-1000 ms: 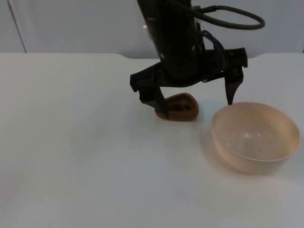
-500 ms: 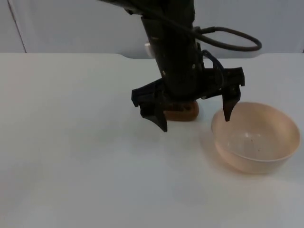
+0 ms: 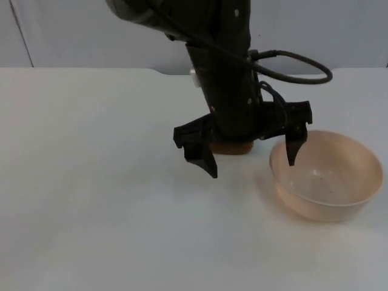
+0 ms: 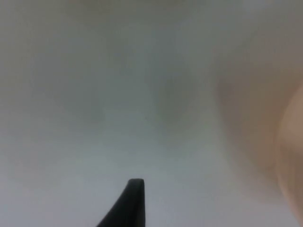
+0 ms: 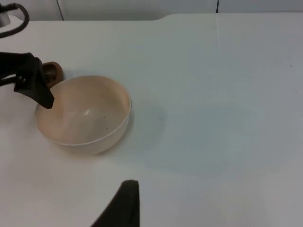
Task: Pick up the bowl with the left hand and pour the coffee beans from the cup into the bowl with the right hand.
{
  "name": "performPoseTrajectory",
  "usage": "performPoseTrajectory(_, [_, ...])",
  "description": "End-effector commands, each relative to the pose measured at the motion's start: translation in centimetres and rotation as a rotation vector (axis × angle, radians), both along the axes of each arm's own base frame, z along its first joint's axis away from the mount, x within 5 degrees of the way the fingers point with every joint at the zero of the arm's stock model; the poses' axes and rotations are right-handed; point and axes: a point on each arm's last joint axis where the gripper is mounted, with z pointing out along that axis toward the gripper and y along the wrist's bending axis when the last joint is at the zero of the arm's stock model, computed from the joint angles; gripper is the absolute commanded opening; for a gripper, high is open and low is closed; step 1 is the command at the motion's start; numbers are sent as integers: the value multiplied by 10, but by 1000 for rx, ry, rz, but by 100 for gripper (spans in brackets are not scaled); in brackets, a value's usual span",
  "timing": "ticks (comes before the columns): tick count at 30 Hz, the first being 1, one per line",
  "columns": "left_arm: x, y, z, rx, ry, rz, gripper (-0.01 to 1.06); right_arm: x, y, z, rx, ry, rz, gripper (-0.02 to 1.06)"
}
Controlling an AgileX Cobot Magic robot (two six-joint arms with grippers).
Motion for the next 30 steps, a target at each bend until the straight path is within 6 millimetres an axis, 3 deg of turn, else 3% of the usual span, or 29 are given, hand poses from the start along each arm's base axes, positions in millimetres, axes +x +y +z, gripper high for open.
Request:
performPoseTrajectory(1, [0,-3,-3,-12,9,7,105,0,0,0,3,-6,-2,105])
performPoseTrajectory(10, [4,-6,-8,-37,-27,17,105,0,0,0,3,-6,-2,105])
performPoseTrajectory(16, [4,-8,-9,-46,-41,10,94,0,0,0,3,-6,-2,105])
performPoseTrajectory(20, [5,-8,-13,-48,-38,13,77,0,0,0,3,-6,-2,105])
performPoseTrajectory(30, [3,-12,-20,-41,-34,5,75,0,0,0,3,-6,-2,105])
